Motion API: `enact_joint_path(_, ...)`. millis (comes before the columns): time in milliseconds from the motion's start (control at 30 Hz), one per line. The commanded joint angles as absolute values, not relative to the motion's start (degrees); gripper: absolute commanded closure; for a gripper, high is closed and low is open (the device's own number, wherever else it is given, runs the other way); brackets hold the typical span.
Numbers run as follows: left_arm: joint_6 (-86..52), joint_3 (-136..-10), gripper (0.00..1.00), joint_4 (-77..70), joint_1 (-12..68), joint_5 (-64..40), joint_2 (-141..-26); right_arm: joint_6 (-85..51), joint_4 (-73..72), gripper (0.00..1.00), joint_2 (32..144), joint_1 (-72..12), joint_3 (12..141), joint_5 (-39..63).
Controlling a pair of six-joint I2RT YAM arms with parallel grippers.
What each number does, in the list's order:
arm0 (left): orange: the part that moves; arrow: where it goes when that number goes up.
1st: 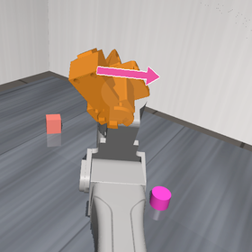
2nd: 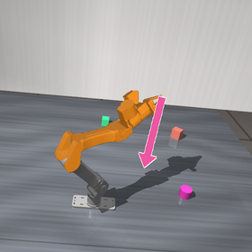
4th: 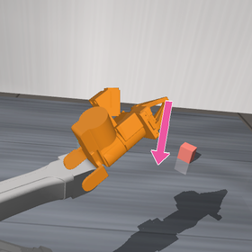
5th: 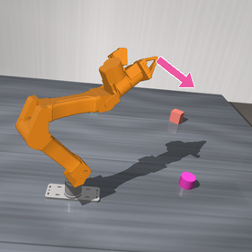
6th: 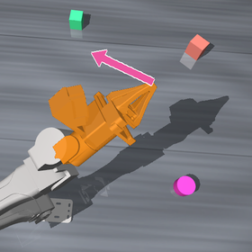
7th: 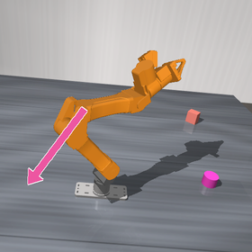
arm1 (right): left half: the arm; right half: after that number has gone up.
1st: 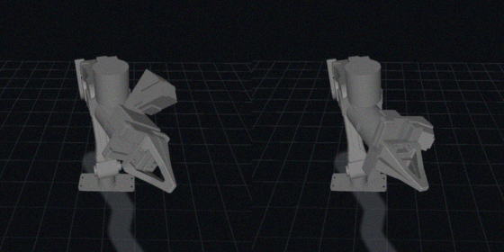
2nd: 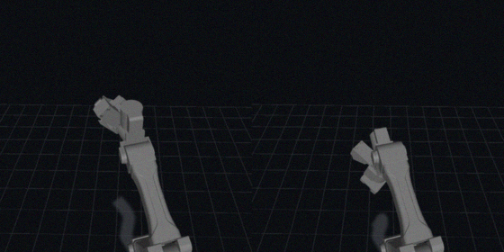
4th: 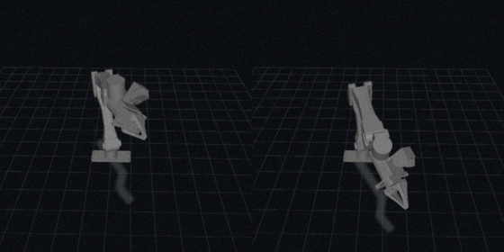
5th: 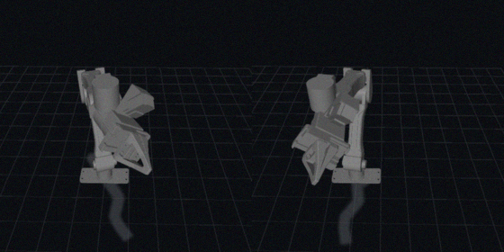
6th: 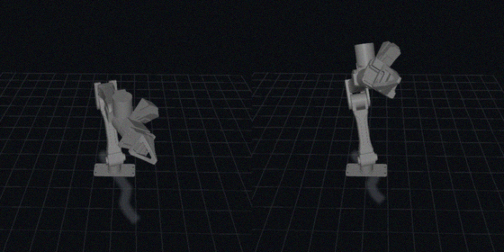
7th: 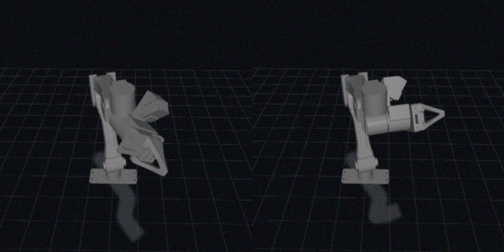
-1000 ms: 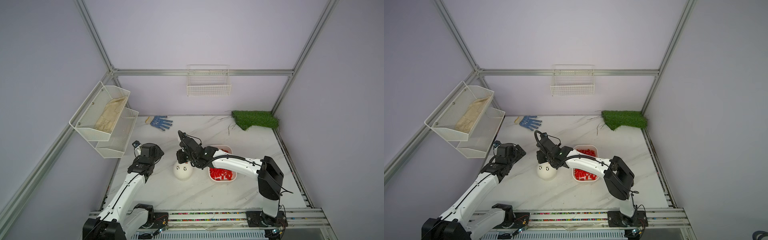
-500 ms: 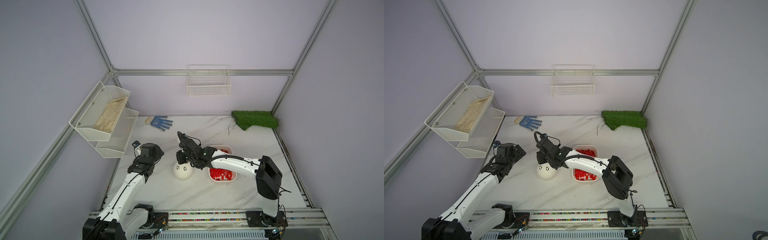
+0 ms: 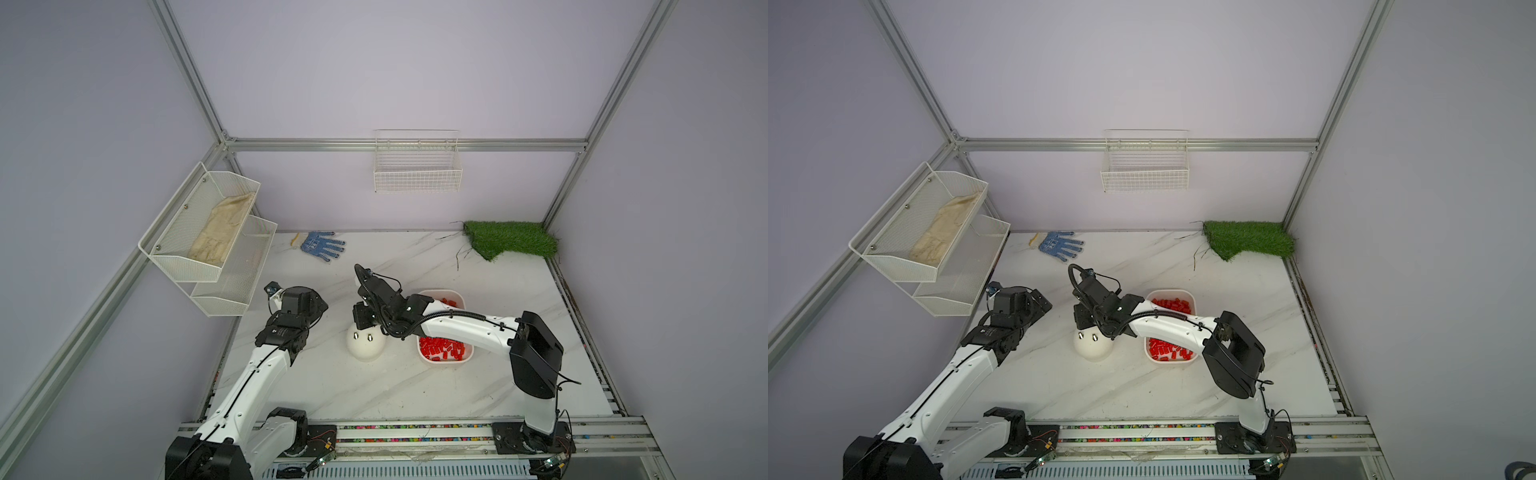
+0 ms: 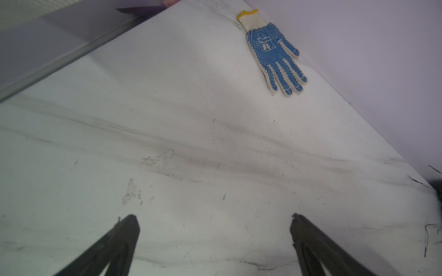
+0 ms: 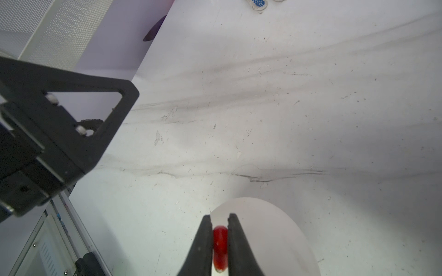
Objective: Cover the protruding screws with screw protection sleeves
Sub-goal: Attach the screw protection sleeve to the screw.
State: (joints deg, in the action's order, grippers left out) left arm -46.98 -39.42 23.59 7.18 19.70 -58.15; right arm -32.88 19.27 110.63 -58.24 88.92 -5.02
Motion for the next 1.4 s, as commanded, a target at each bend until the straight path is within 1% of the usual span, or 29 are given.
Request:
enact_joint_path(0,-47.6,-37.6,0.00,22.1,6.9,19.6,-57.5,-33.8,19.4,0.85,108.9,-58.5,87.3,-4.7)
enact_joint_path(433,-47.8,-37.4,0.00,21.6,6.9,19.5,-57.9,-34.0,19.5,0.84,106.7,-58.7,85.8,-5.1)
enact_joint_path(1367,-47.6,-37.1,0.00,21.5,6.9,19.5,-57.1,-34.5,20.7,0.83,106.1,-59.9,84.9,-4.3)
